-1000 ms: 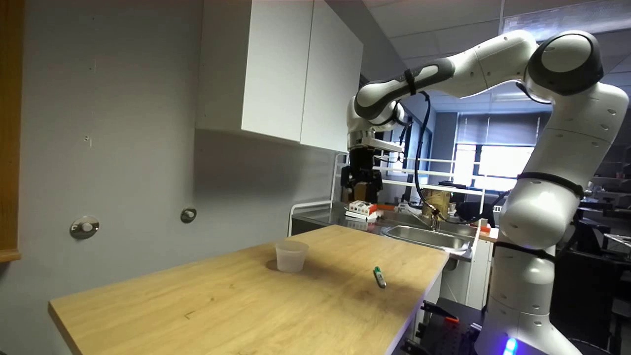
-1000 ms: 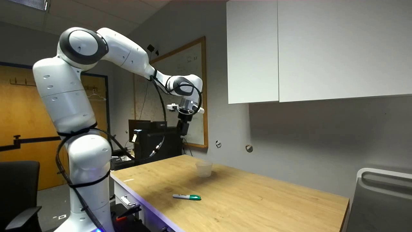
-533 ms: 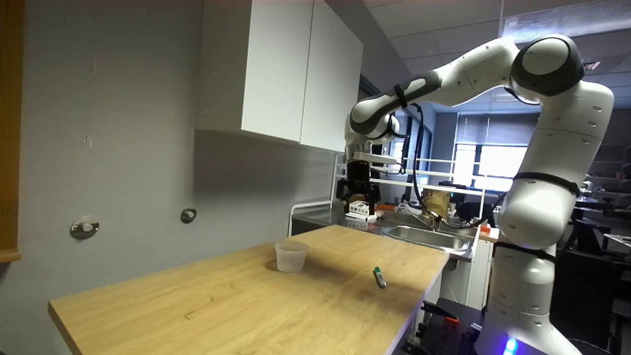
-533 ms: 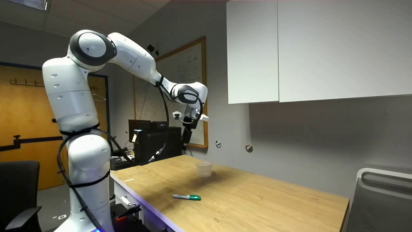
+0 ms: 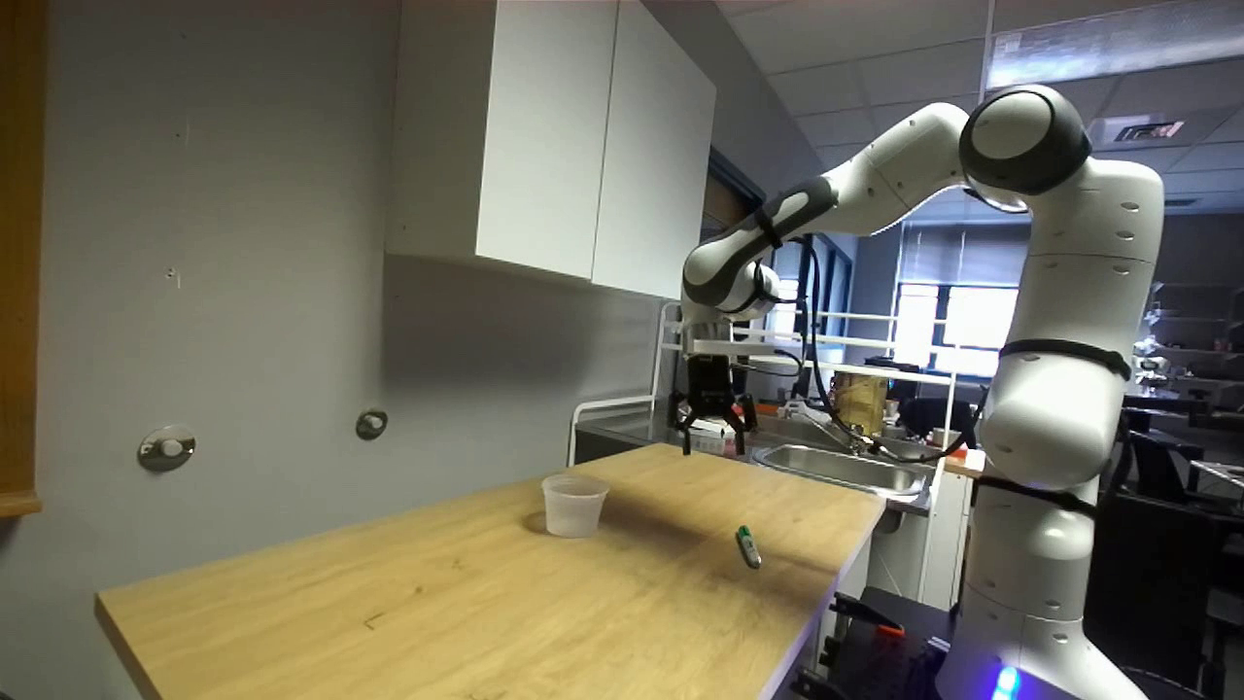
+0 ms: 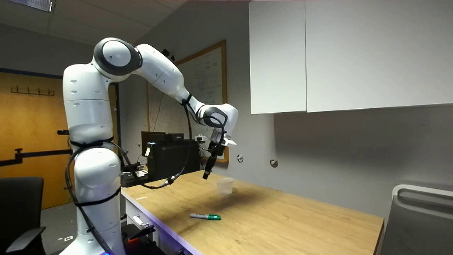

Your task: Pick the pen on the table and put it in the bowl

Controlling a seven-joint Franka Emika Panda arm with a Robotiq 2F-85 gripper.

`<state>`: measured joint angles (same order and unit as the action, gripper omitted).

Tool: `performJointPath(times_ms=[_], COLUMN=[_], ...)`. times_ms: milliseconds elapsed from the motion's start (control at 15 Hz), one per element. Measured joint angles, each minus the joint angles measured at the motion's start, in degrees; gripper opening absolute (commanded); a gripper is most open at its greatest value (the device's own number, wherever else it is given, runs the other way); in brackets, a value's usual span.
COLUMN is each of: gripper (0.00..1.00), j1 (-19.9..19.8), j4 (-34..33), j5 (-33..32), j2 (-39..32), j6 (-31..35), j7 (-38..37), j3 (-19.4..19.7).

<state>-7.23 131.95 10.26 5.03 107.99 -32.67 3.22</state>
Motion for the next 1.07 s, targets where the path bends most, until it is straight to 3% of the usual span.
performJointPath(times_ms=[600,1067], gripper=[1.0,1.0], j1=[-1.0,-1.7], j4=[5.0,12.9], j5=[7.2,6.9], j2=[-3.7,-3.6], j6=[4.3,14.6], j7=[-4.7,-9.5], j3=[3.6,4.9])
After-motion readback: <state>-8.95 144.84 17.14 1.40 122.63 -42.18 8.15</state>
